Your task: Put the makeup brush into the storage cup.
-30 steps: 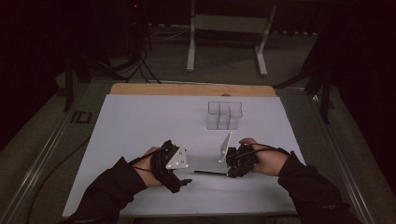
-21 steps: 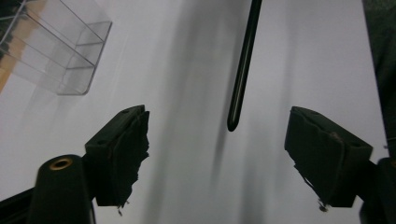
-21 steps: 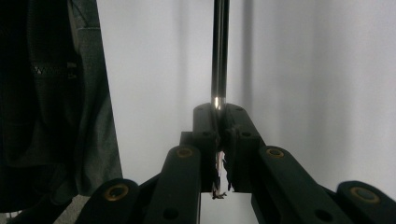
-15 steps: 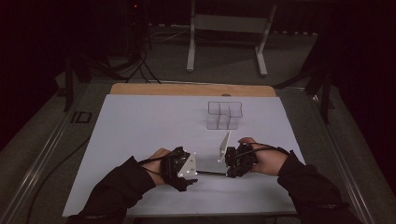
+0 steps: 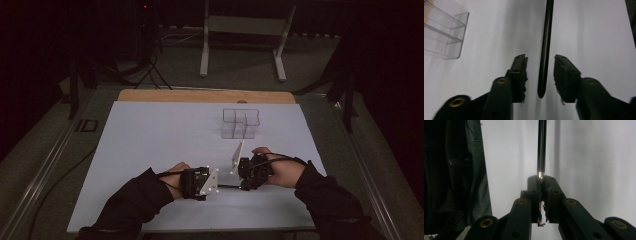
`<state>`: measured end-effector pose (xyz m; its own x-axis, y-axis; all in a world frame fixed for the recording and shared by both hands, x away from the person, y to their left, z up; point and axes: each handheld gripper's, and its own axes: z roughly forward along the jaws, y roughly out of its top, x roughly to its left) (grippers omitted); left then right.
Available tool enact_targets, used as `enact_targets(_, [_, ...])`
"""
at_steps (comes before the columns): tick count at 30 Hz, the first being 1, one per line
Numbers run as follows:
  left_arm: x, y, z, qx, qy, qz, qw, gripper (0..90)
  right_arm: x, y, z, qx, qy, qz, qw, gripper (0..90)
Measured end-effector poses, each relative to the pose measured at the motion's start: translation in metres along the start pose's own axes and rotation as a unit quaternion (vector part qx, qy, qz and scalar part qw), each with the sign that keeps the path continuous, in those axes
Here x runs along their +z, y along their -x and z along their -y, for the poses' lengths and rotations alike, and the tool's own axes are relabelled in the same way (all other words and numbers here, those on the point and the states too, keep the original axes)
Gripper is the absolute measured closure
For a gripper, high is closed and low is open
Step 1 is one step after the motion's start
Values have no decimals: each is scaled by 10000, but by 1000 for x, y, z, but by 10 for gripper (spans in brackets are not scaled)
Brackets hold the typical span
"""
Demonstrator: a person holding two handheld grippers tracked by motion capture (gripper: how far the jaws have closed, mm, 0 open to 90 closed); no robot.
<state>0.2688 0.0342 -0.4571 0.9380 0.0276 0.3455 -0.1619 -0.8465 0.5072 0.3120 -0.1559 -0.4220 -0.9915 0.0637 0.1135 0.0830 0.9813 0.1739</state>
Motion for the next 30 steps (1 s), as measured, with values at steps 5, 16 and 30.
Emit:
enact_targets(5, [4, 2, -3, 174, -112, 85, 9998, 765, 2, 0, -3, -27, -35, 5, 10000, 839])
enact_targets(16, [7, 2, -6, 369, -336, 197, 9986, 847, 3, 0, -4, -40, -82, -77, 9999, 838])
enact_targets(30, [5, -1, -3, 352, -398, 88, 9985, 848, -4, -4, 2, 181, 254, 434, 9986, 517])
